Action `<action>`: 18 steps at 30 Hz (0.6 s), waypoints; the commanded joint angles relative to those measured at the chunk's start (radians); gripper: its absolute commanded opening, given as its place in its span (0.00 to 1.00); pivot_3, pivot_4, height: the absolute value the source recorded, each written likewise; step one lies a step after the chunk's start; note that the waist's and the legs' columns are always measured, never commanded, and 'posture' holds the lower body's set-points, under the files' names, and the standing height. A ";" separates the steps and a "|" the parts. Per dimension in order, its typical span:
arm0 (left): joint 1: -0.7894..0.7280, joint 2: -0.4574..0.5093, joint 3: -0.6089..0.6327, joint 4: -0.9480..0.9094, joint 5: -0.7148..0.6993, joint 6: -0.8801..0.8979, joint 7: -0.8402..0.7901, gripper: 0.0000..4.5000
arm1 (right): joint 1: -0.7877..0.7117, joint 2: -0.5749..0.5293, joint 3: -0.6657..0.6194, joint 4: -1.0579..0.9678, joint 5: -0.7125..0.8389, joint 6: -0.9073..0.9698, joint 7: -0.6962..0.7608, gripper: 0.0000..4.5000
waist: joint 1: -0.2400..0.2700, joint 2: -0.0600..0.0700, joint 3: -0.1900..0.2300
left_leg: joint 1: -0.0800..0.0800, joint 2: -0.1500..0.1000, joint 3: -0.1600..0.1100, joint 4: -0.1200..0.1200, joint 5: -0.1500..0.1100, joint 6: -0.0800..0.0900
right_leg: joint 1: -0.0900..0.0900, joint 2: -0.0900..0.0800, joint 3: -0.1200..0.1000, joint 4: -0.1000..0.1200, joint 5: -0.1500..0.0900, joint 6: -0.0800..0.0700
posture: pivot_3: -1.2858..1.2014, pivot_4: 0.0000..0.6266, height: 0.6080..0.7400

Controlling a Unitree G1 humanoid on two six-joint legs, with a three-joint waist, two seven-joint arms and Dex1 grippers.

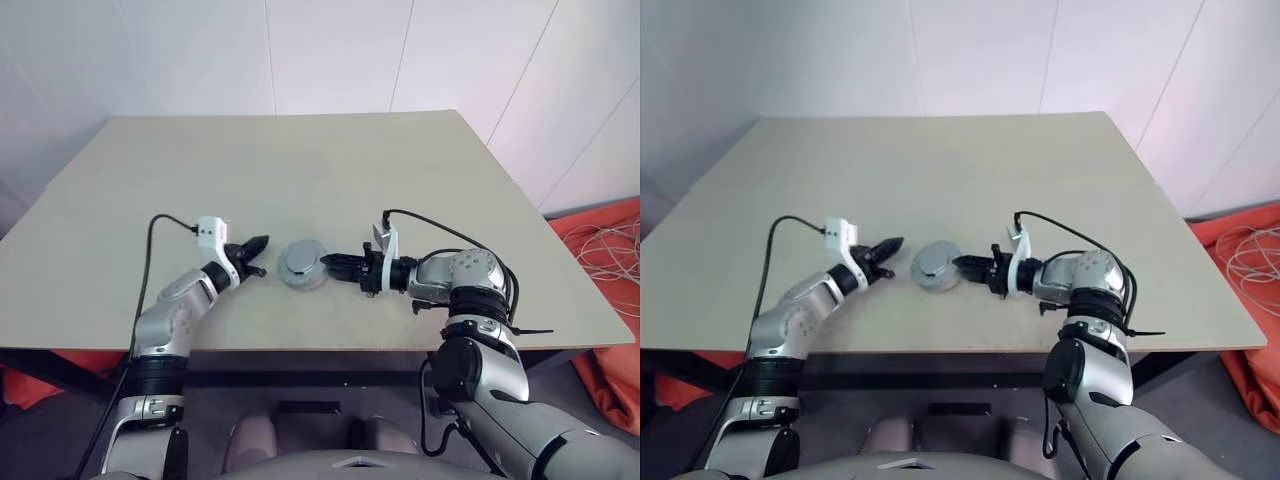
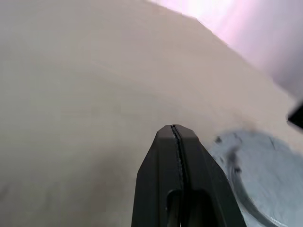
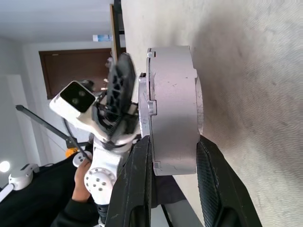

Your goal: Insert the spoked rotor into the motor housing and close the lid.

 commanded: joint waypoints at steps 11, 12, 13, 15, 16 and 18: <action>0.046 0.004 0.226 -0.067 -0.464 0.325 0.066 0.72 | -0.057 -0.047 0.049 -0.073 0.225 0.004 -0.006 0.24 | 0.016 0.000 0.000 | -0.001 0.000 0.000 0.000 0.000 0.001 | -0.001 0.000 0.000 -0.003 0.000 0.001 | 0.52 0.00 1.00; 0.044 0.000 0.242 -0.059 -0.517 0.367 0.083 0.80 | -0.065 -0.050 0.052 -0.073 0.241 0.004 -0.011 0.24 | 0.016 0.000 0.000 | -0.001 0.000 0.000 0.000 0.000 0.001 | -0.001 0.000 0.000 -0.004 0.000 0.001 | 0.52 0.00 1.00; 0.043 -0.002 0.253 -0.053 -0.564 0.403 0.093 0.86 | -0.072 -0.053 0.052 -0.070 0.256 0.004 -0.017 0.24 | 0.016 0.000 0.000 | -0.001 0.000 0.000 0.000 0.000 0.001 | -0.001 0.000 0.000 -0.004 0.000 0.001 | 0.52 0.00 1.00; 0.045 -0.004 0.267 -0.044 -0.637 0.458 0.110 1.00 | -0.083 -0.058 0.058 -0.069 0.282 0.004 -0.029 0.24 | 0.017 0.000 0.000 | -0.001 0.000 0.000 0.000 0.000 0.001 | -0.001 0.000 0.000 -0.004 0.000 0.001 | 0.52 0.00 1.00; 0.045 -0.007 0.273 -0.040 -0.673 0.478 0.118 1.00 | -0.089 -0.060 0.062 -0.069 0.296 0.004 -0.035 0.24 | 0.017 0.000 0.000 | -0.001 0.000 0.000 0.000 0.000 0.001 | 0.000 0.000 -0.001 -0.005 0.000 0.001 | 0.52 0.00 1.00; 0.048 -0.011 0.282 -0.035 -0.786 0.538 0.133 1.00 | -0.099 -0.060 0.069 -0.071 0.326 0.004 -0.049 0.24 | 0.018 0.000 0.000 | -0.002 0.000 0.000 0.000 0.000 0.001 | -0.001 0.000 -0.001 -0.005 0.000 0.001 | 0.52 0.00 1.00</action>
